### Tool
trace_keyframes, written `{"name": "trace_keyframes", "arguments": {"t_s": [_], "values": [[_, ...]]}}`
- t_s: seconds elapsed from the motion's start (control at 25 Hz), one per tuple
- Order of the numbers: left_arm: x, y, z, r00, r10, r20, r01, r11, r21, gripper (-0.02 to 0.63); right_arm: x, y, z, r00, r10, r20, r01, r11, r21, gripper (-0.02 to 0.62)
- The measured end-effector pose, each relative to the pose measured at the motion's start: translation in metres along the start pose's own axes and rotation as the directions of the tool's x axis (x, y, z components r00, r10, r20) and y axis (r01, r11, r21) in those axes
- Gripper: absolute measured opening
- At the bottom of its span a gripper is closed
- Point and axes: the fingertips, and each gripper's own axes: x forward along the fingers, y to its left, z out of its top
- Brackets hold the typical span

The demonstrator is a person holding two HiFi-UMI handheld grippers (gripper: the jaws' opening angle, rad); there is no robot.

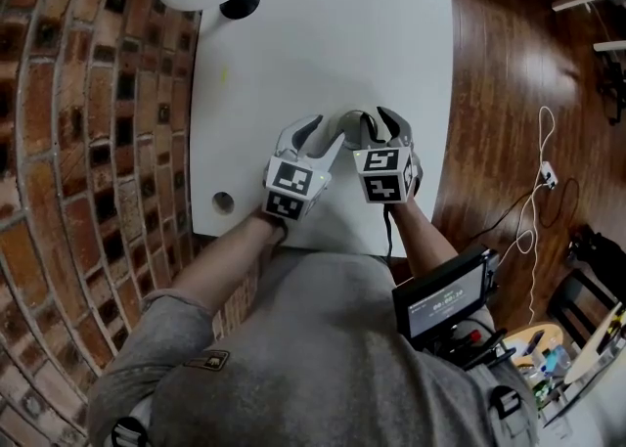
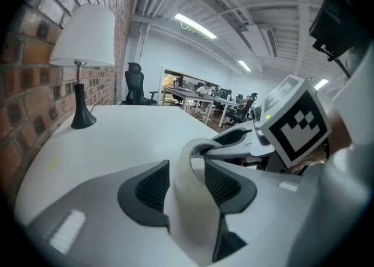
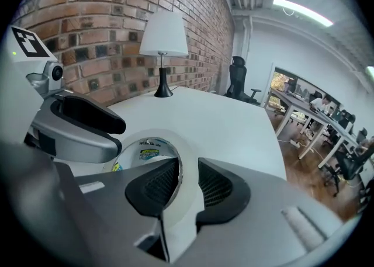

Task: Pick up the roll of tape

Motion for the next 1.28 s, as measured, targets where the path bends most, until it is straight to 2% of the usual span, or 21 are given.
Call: {"name": "trace_keyframes", "arguments": {"t_s": [0.32,0.48,0.68,0.92,1.16,1.28], "values": [[-0.018,-0.012,0.016,0.997,0.018,0.079,-0.021,0.999,0.036,0.177,-0.03,-0.02,0.016,0.989,-0.074,0.131,0.072,0.997,0.019,0.114],[-0.031,-0.014,0.021,0.991,0.044,0.124,-0.05,0.998,0.043,0.117,-0.05,-0.027,0.026,0.976,-0.101,0.193,0.098,0.995,0.024,0.112],[-0.045,-0.021,0.028,0.981,0.073,0.177,-0.076,0.997,0.008,0.093,-0.083,-0.04,0.041,0.947,-0.137,0.29,0.137,0.99,0.021,0.112],[-0.061,-0.037,0.038,0.97,0.091,0.224,-0.096,0.995,0.013,0.069,-0.136,-0.052,0.069,0.897,-0.161,0.413,0.161,0.986,0.036,0.112],[-0.08,-0.058,0.054,0.955,0.115,0.274,-0.125,0.992,0.018,0.056,-0.181,-0.058,0.08,0.85,-0.161,0.502,0.163,0.986,0.04,0.112],[-0.089,-0.067,0.058,0.938,0.141,0.317,-0.148,0.989,-0.003,0.045,-0.203,-0.059,0.08,0.836,-0.148,0.528,0.155,0.987,0.031,0.112]]}}
